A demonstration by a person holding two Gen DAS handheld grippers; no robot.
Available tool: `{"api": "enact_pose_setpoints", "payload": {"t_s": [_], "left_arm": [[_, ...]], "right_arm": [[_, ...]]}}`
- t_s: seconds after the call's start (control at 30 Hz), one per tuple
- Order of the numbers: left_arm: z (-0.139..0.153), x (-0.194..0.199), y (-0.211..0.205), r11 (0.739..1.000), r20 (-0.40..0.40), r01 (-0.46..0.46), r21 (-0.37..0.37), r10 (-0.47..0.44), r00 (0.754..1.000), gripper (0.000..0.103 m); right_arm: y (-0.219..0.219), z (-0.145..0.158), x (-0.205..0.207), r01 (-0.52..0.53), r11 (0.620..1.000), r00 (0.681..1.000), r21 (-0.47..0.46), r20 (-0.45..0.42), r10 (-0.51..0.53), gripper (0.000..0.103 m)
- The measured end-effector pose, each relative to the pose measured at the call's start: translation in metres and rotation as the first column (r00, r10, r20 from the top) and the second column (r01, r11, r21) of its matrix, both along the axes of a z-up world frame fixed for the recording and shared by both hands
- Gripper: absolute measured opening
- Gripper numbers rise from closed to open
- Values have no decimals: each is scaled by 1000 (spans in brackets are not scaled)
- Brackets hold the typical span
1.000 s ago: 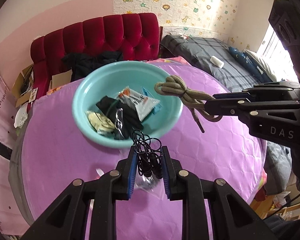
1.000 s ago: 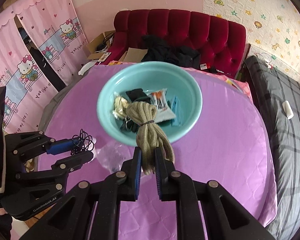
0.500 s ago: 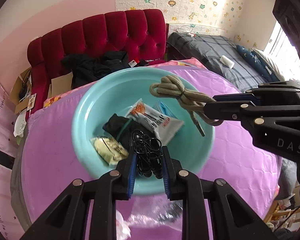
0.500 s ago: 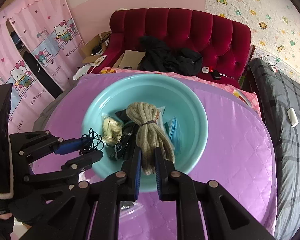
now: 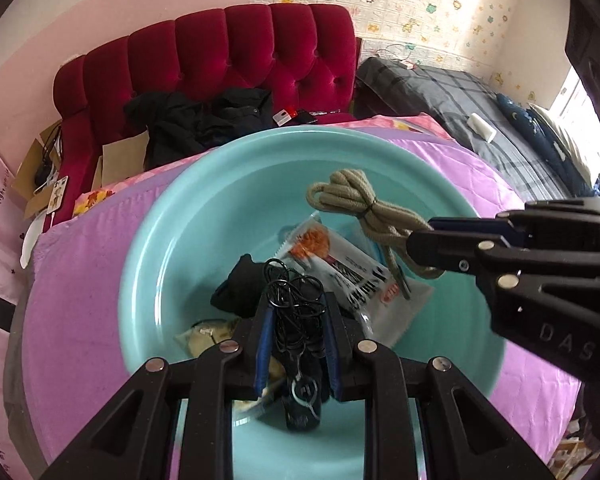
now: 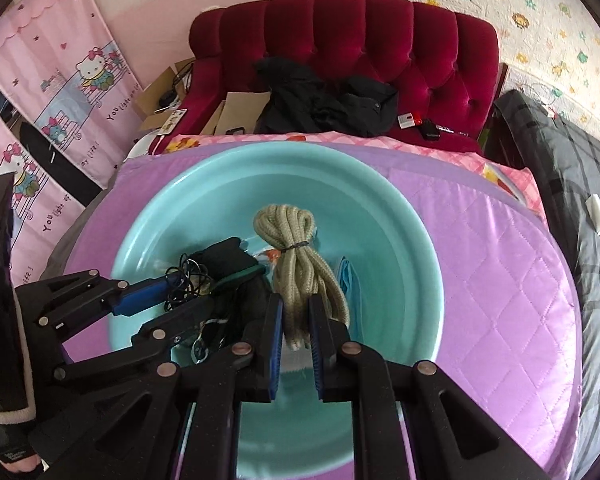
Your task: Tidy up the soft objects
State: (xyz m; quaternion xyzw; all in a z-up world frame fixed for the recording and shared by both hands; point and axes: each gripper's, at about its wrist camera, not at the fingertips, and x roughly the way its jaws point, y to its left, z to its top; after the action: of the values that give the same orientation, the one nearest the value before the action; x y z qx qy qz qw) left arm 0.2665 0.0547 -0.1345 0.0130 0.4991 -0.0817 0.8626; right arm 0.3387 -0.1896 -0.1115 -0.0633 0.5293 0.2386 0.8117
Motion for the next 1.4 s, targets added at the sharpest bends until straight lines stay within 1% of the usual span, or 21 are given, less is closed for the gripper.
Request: {"api": "enact_pose_setpoints", "payload": {"t_s": [0.1,0.27,0.43,0.5,0.53,0.57,0.6,0.63,0.67,0.73,0.77,0.8,0.87,0.93,0.97,1.0,1.2,1.4], "left_arm": [[-9,11,2,1000,-11,-14,-12,14,1000,25],[-23,22,1,1000,-27,-16,-2,16,1000,25],[-31,25,-1,1000,-48,-25,3,25,999,25],[-30,24,-3,1000,-40,-23,12,23,999,29],[-29,24,-3,1000,-36,-25,20,25,999,36],[-28,24,-3,999,-31,-32,26,32,999,53],[-27,24,-3,999,-28,-39,29,39,999,65],[-25,23,-2,998,-22,-46,34,47,999,85],[-24,22,-2,998,-15,-52,37,52,999,94],[-20,19,0,997,2,-66,47,66,998,96],[-17,17,1,996,13,-73,49,72,997,103],[-15,14,3,996,20,-82,46,81,996,103],[-11,9,6,995,20,-94,35,94,995,103],[-6,4,8,993,25,-108,45,107,994,103],[-2,-1,9,992,31,-111,53,109,994,103],[1,-4,10,992,34,-111,57,109,993,103],[22,-41,17,990,40,-126,64,123,992,103],[38,-77,22,989,41,-137,47,136,990,103]], "right_arm": [[3,-10,9,13,1000,1000,-9,-5,-13,12],[3,-26,23,39,999,999,-6,-37,-40,13],[1,-32,28,51,999,997,-10,-50,-52,14],[0,-30,28,53,999,997,-11,-47,-53,16],[0,-29,27,50,999,998,-8,-44,-50,17],[0,-28,27,49,999,998,-6,-43,-50,24],[-1,-25,26,55,998,998,-5,-37,-55,36],[-2,-23,25,58,998,998,-3,-33,-58,40],[-3,-21,24,61,998,998,0,-27,-61,45],[-4,-17,22,73,997,997,-4,-24,-73,52],[-6,-15,20,79,997,997,-5,-25,-79,63],[-7,-13,19,83,997,996,-7,-21,-83,75],[-9,-7,13,90,996,996,-16,-6,-91,84],[-12,-1,6,90,996,996,-23,10,-89,91],[-13,3,2,90,996,996,-24,20,-89,99],[-15,8,-3,90,996,995,-20,31,-90,103],[-25,35,-41,81,996,994,-26,78,-79,103],[-35,46,-76,87,996,994,-35,67,-85,103]]}}
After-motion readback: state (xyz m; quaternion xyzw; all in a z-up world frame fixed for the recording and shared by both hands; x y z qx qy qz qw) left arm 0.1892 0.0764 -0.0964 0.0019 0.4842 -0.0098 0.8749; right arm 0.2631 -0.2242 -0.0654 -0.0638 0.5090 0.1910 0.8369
